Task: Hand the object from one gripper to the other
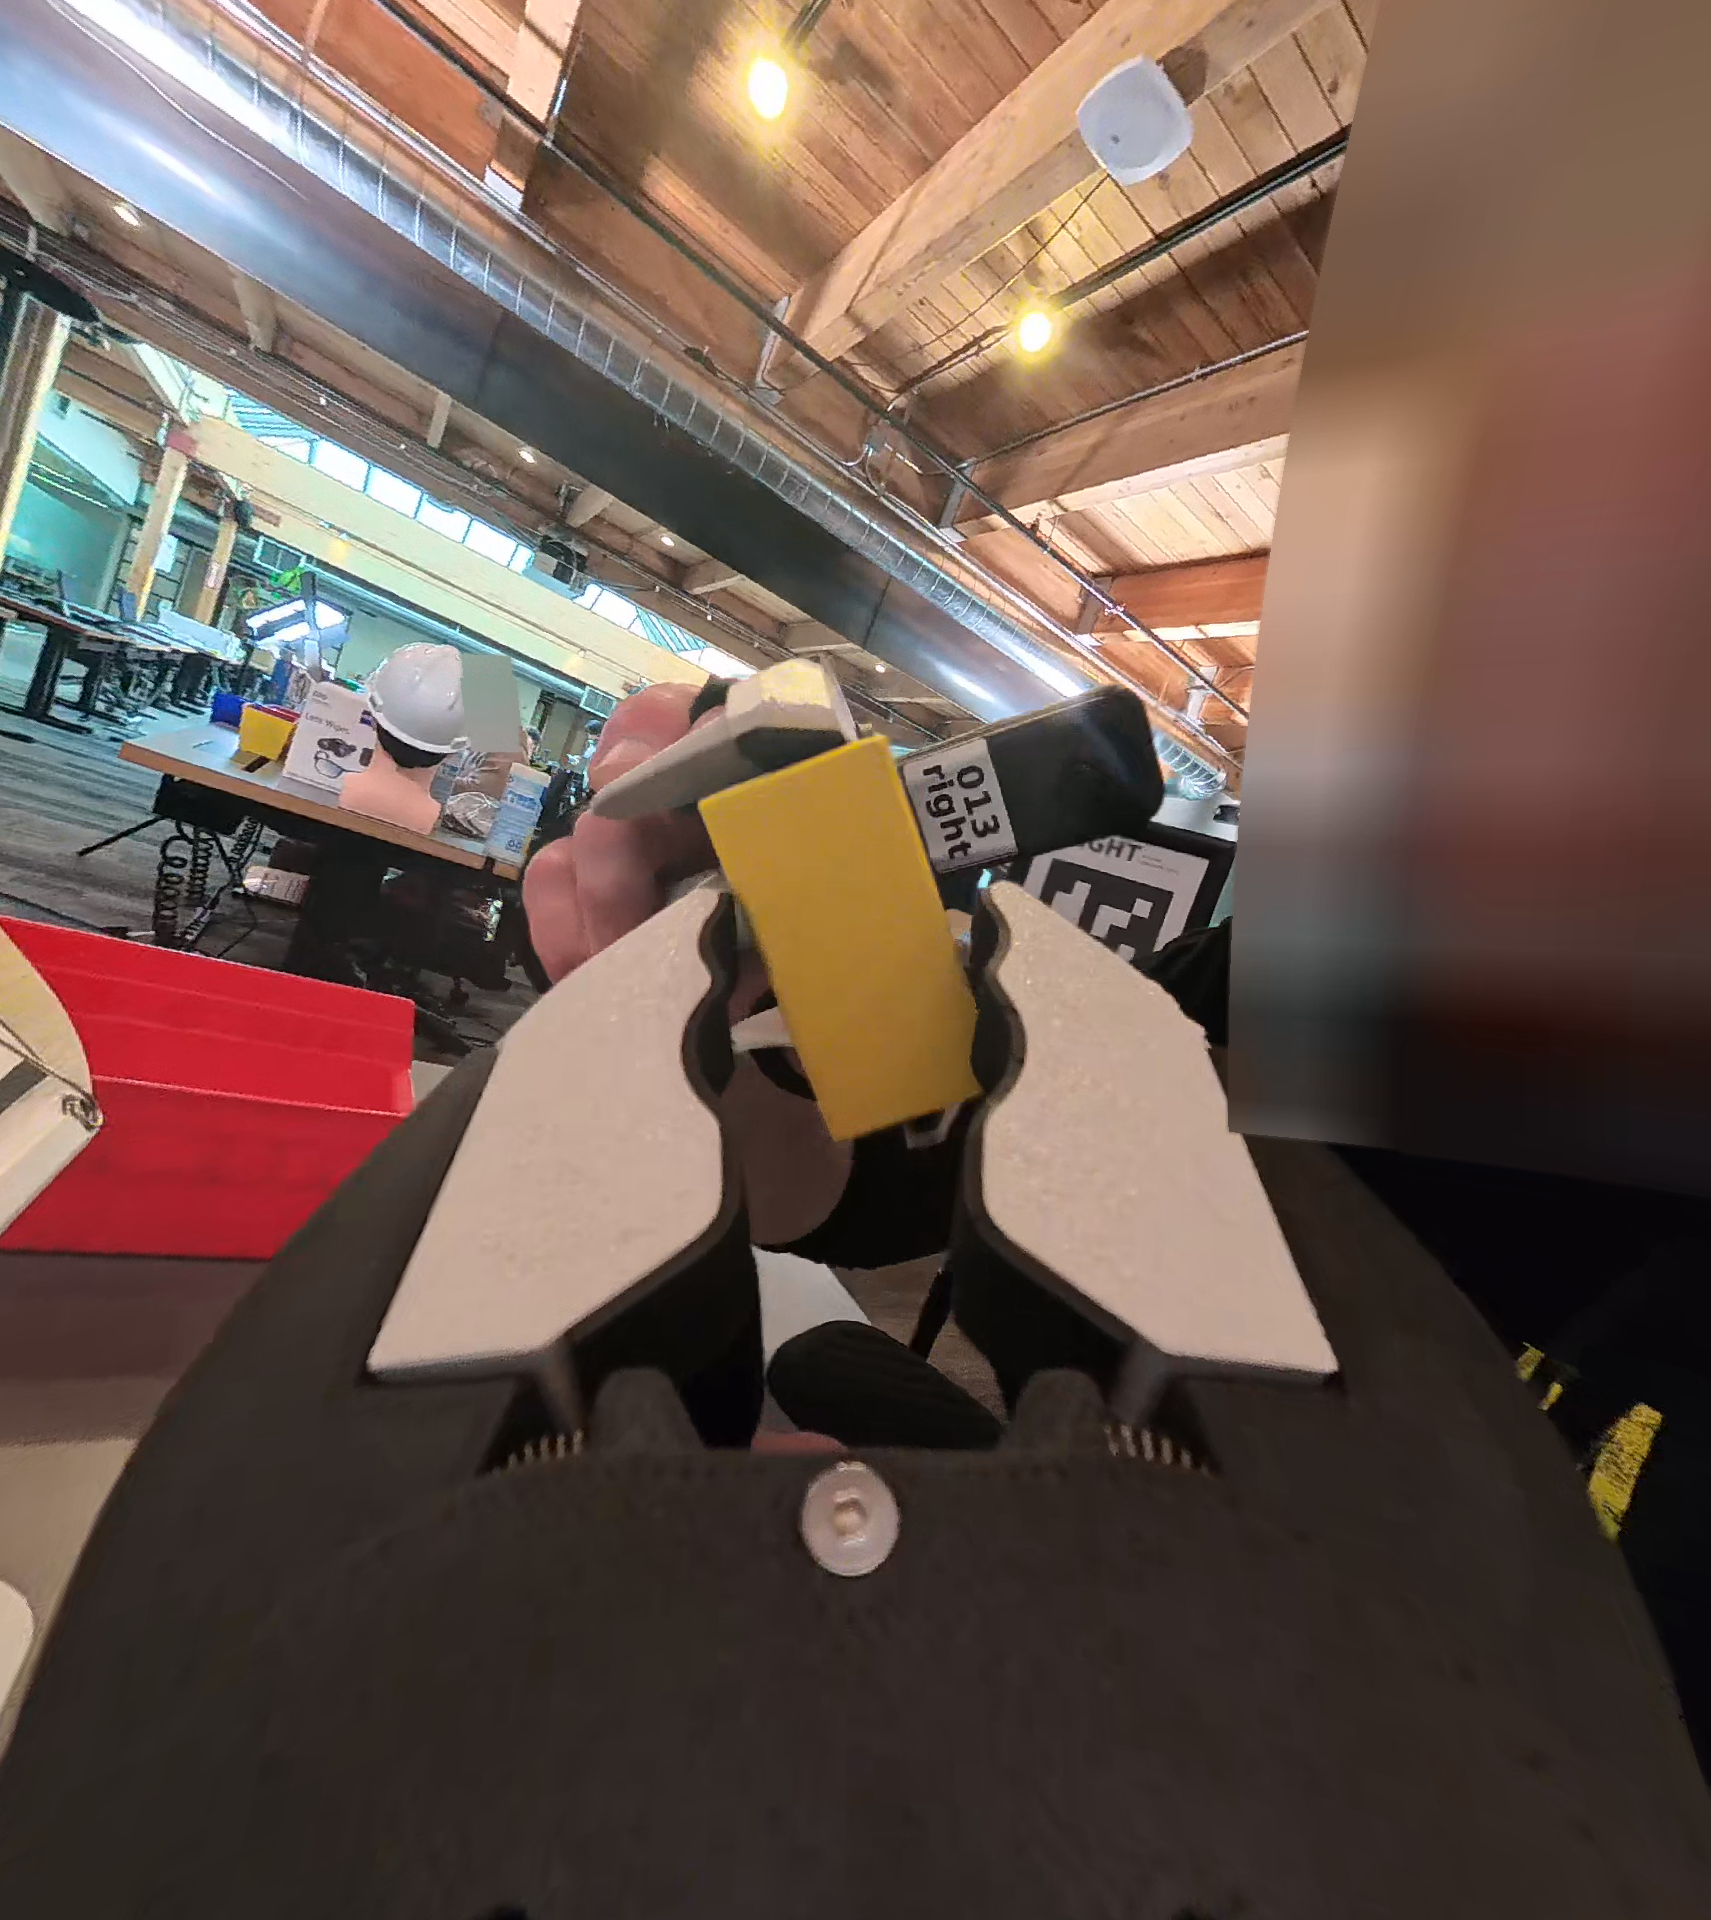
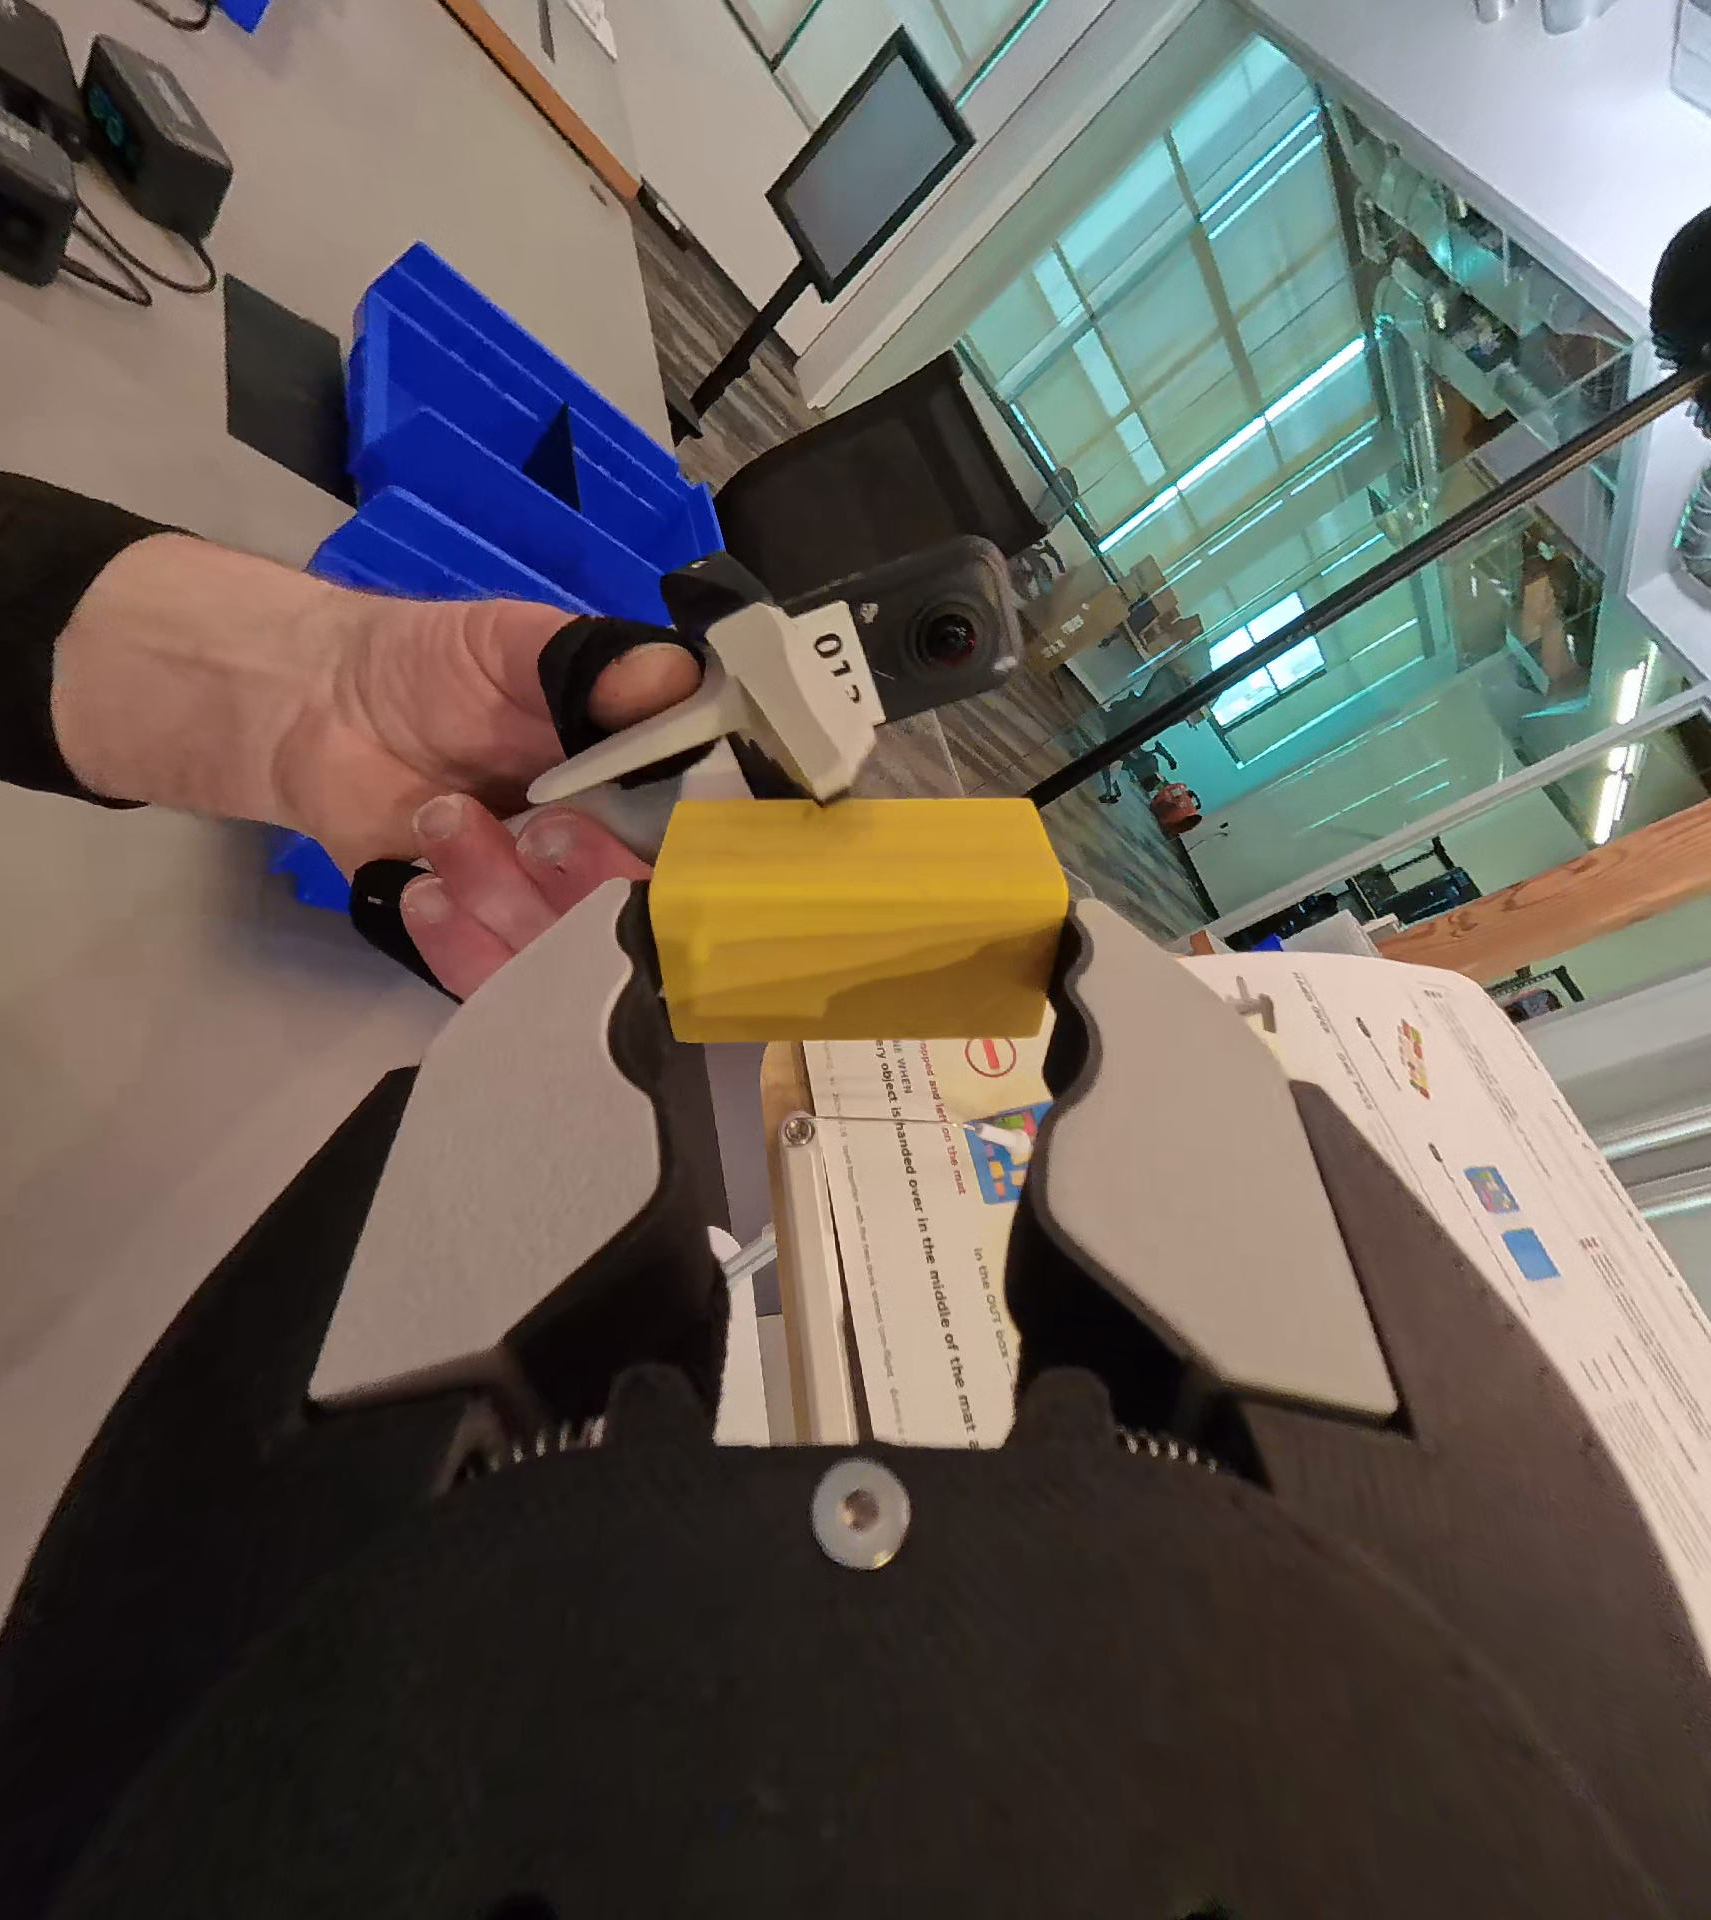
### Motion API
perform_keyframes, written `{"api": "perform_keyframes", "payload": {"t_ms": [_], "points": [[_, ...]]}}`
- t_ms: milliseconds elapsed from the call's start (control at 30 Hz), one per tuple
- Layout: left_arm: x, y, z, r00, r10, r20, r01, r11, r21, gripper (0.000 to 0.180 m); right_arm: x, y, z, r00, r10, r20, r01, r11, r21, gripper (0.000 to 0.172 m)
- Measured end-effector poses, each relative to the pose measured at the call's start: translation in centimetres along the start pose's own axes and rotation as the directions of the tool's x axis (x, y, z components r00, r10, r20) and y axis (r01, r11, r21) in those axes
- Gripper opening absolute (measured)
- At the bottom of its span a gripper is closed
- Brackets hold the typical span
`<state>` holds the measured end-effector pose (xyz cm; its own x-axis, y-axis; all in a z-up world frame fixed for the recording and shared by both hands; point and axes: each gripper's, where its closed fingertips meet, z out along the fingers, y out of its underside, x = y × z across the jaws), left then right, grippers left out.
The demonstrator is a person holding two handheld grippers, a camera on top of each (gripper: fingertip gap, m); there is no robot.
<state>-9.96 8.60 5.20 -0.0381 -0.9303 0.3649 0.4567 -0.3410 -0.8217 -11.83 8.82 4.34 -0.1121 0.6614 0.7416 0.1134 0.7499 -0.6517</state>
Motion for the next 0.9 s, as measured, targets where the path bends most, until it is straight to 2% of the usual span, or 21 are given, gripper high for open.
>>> {"api": "perform_keyframes", "payload": {"t_ms": [67,133,233,300,367,433,533,567,633,733,800,900], "points": [[-0.3,-0.3,-0.5,0.999,0.025,0.044,-0.025,1.0,0.0,0.043,1.2,0.1,-1.8,0.999,0.045,-0.026,-0.045,0.999,-0.002,0.07],[-0.8,-0.6,-1.2,0.99,0.073,0.121,-0.07,0.997,-0.027,0.043,4.0,1.4,-4.6,0.991,0.09,-0.096,-0.096,0.994,-0.059,0.07],[-1.0,-0.9,-2.2,0.974,0.12,0.193,-0.11,0.992,-0.062,0.04,9.5,6.5,-10.4,0.946,0.228,-0.229,-0.276,0.939,-0.206,0.07],[-1.1,-0.9,-2.7,0.967,0.126,0.221,-0.109,0.99,-0.086,0.04,11.8,12.2,-14.5,0.898,0.324,-0.298,-0.423,0.824,-0.377,0.07],[-1.5,-0.9,-3.2,0.957,0.138,0.254,-0.115,0.988,-0.102,0.04,13.0,18.2,-18.3,0.874,0.328,-0.36,-0.48,0.706,-0.521,0.07],[-1.8,-1.4,-3.6,0.951,0.138,0.276,-0.122,0.99,-0.077,0.034,12.3,23.8,-21.0,0.855,0.379,-0.353,-0.517,0.574,-0.636,0.07],[-1.9,-1.7,-4.1,0.951,0.126,0.282,-0.116,0.992,-0.055,0.031,9.5,31.1,-23.3,0.851,0.447,-0.275,-0.471,0.419,-0.776,0.07],[-2.1,-1.7,-4.3,0.947,0.128,0.294,-0.117,0.992,-0.055,0.032,8.5,33.3,-23.9,0.866,0.446,-0.227,-0.416,0.387,-0.823,0.07],[-2.1,-1.9,-4.5,0.944,0.134,0.302,-0.125,0.991,-0.049,0.031,6.3,36.9,-24.5,0.884,0.461,-0.083,-0.28,0.378,-0.883,0.07],[-2.1,-2.0,-4.8,0.94,0.139,0.311,-0.128,0.99,-0.053,0.031,3.3,40.7,-24.6,0.849,0.523,0.078,-0.131,0.351,-0.927,0.071],[-2.3,-1.9,-5.1,0.936,0.144,0.321,-0.13,0.989,-0.063,0.031,2.2,43.0,-24.8,0.829,0.54,0.145,-0.038,0.313,-0.949,0.071],[-2.4,-2.1,-5.6,0.932,0.143,0.334,-0.131,0.99,-0.057,0.031,0.9,45.8,-24.7,0.797,0.565,0.214,0.042,0.302,-0.952,0.07]]}}
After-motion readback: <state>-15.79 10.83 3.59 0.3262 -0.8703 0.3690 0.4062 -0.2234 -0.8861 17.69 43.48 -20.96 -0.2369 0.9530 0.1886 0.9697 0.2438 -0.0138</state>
